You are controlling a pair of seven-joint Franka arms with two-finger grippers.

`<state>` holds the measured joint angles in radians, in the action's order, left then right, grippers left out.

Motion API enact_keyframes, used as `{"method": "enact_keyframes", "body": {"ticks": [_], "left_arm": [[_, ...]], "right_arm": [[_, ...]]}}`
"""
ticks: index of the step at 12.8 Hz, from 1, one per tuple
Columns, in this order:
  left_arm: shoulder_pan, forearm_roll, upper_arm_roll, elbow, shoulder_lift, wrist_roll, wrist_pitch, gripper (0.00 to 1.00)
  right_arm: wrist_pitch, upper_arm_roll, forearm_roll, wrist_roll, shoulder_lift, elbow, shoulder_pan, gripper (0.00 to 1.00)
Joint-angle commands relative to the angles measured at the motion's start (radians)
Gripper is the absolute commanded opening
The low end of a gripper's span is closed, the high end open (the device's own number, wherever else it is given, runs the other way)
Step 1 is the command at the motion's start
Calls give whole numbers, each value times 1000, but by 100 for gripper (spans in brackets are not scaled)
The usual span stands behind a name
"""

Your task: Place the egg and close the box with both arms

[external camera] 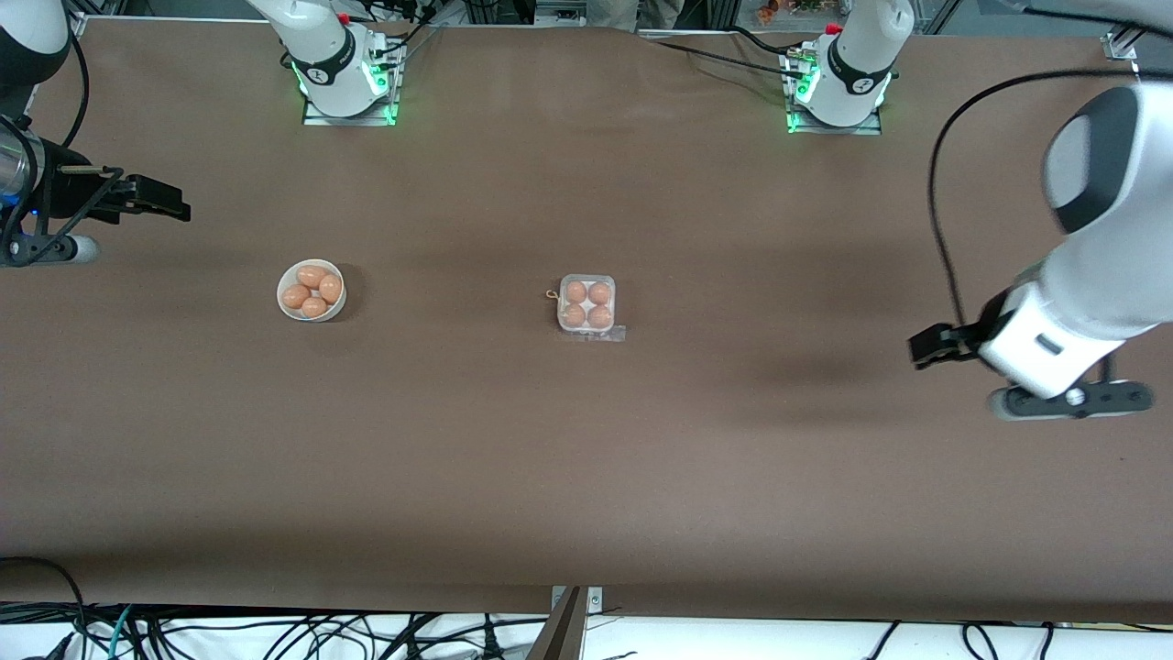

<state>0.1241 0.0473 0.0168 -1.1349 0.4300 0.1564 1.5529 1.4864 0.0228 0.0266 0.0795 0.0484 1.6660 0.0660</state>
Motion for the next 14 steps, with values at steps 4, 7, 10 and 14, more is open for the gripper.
{"method": "enact_keyframes", "body": {"ticks": [4, 7, 10, 14], "left_arm": [[-14, 28, -14, -385, -298, -40, 79, 100], [-20, 23, -14, -518, -391, -43, 124, 100], [-30, 13, -14, -563, -413, -44, 131, 100], [-86, 14, -14, -565, -425, -75, 130, 100]], "right_arm": [[-11, 17, -11, 0, -24, 12, 18, 100], [-8, 17, -11, 0, -28, 18, 18, 100], [-9, 16, -11, -1, -28, 18, 18, 100], [-9, 16, -10, -1, -30, 18, 18, 100]]}}
